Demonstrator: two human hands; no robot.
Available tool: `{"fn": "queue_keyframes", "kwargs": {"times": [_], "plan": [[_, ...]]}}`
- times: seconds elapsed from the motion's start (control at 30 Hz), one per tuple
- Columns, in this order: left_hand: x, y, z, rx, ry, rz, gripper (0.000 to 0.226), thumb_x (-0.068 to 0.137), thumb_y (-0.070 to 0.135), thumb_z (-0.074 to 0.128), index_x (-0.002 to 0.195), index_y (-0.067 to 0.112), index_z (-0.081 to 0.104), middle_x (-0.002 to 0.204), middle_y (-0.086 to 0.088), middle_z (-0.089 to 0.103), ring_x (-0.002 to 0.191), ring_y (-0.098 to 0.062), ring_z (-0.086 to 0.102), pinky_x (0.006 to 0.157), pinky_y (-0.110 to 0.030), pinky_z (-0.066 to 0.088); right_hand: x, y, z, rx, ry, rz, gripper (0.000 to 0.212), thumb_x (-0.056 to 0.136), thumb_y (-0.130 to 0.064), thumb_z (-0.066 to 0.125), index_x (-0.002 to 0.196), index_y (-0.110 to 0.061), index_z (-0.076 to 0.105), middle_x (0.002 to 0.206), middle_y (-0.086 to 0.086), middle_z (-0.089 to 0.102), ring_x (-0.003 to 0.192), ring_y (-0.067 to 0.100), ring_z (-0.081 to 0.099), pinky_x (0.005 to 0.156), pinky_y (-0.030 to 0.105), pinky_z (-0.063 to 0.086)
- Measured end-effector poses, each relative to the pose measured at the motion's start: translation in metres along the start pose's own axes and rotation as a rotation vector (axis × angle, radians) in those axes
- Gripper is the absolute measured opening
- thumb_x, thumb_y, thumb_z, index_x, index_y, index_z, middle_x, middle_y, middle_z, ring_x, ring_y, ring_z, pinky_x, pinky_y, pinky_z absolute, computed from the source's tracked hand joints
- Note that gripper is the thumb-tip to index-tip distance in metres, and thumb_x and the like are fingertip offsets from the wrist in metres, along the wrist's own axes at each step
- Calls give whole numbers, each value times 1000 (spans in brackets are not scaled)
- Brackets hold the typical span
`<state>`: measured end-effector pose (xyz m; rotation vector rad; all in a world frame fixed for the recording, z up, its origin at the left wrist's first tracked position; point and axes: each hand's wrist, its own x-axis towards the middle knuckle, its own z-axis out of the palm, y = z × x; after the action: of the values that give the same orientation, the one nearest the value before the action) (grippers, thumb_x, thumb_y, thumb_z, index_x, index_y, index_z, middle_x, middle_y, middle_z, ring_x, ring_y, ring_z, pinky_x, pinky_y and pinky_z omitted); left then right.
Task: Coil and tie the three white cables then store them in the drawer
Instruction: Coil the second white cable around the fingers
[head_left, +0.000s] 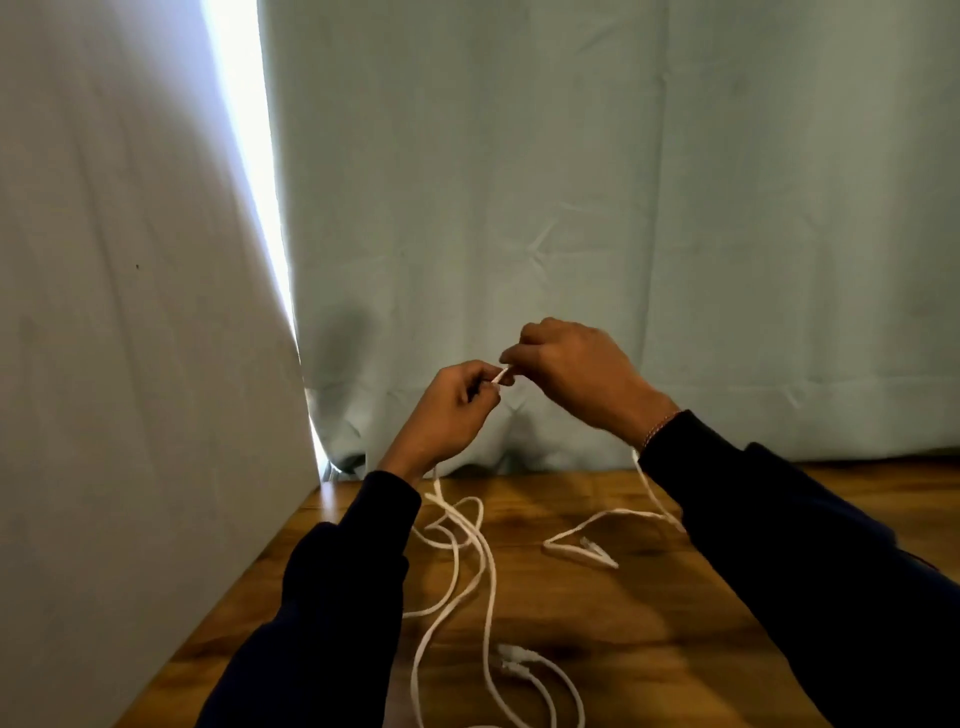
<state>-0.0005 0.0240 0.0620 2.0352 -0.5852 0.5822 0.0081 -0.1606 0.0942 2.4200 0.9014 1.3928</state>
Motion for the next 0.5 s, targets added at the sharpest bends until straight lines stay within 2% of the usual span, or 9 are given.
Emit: {"fn": "queue_keyframes", "kwargs": {"times": [0.07, 0.2, 0.27, 0.33, 0.37, 0.4, 0.43, 0.47, 0.5], "plan": [[-4, -5, -5, -62, 28, -47, 17, 101, 20, 57, 105, 15, 73, 70, -2, 59, 59, -14, 50, 54, -23, 45, 0, 13, 0, 66, 101, 63, 26, 99, -39, 53, 107, -25, 73, 91, -1, 71, 78, 24, 68, 59, 34, 54], [-14, -14, -11, -322, 93, -156, 20, 101, 21, 57, 98, 11, 74, 61, -2, 51, 52, -14, 45, 48, -23, 39, 0, 30, -3, 229, 394, 524, 43, 101, -52, 45, 100, -23, 77, 78, -1, 76, 66, 23, 69, 55, 34, 55], [-17, -10, -10, -460, 95, -159, 22, 102, 20, 56, 101, 5, 72, 59, -2, 48, 53, -16, 46, 51, -26, 45, -1, 31, -2, 288, 373, 698, 46, 101, -53, 46, 95, -20, 78, 74, 0, 74, 64, 23, 68, 56, 32, 54], [-18, -1, -7, -628, 79, -165, 27, 104, 23, 51, 101, 3, 68, 59, -3, 43, 52, -16, 46, 55, -29, 51, -2, 29, 1, 320, 222, 783, 42, 101, -47, 49, 102, -16, 76, 82, 7, 74, 80, 31, 70, 64, 35, 54], [-18, 3, -6, -709, 67, -171, 31, 106, 27, 47, 100, 4, 66, 60, -2, 39, 50, -15, 42, 53, -29, 50, -3, 26, 2, 259, 110, 768, 39, 101, -43, 51, 119, -13, 70, 99, 14, 73, 99, 40, 67, 77, 40, 55], [-19, 7, -5, -758, 57, -176, 34, 107, 30, 43, 100, 5, 64, 61, -2, 37, 48, -13, 38, 49, -27, 46, -5, 19, 1, 162, 4, 711, 49, 99, -38, 55, 140, -13, 53, 125, 21, 65, 123, 47, 55, 97, 50, 49], [-19, 9, -5, -773, 46, -181, 37, 107, 33, 39, 101, 6, 63, 62, -1, 35, 46, -12, 33, 45, -24, 39, -6, 11, 0, 83, -36, 613, 69, 95, -36, 61, 154, -16, 32, 149, 23, 46, 140, 48, 36, 111, 57, 35], [-18, 10, -5, -768, 31, -183, 38, 108, 35, 37, 100, 6, 62, 62, -1, 35, 46, -11, 30, 43, -22, 34, -5, 4, -2, 56, -7, 468, 82, 92, -35, 66, 158, -20, 20, 159, 19, 30, 147, 45, 25, 117, 58, 26], [-17, 11, -4, -760, 10, -187, 39, 108, 36, 36, 99, 6, 60, 61, -1, 35, 45, -11, 29, 42, -21, 30, -4, -4, -5, 50, 36, 303, 83, 89, -33, 69, 158, -22, 24, 160, 15, 31, 148, 40, 28, 116, 56, 29]]}}
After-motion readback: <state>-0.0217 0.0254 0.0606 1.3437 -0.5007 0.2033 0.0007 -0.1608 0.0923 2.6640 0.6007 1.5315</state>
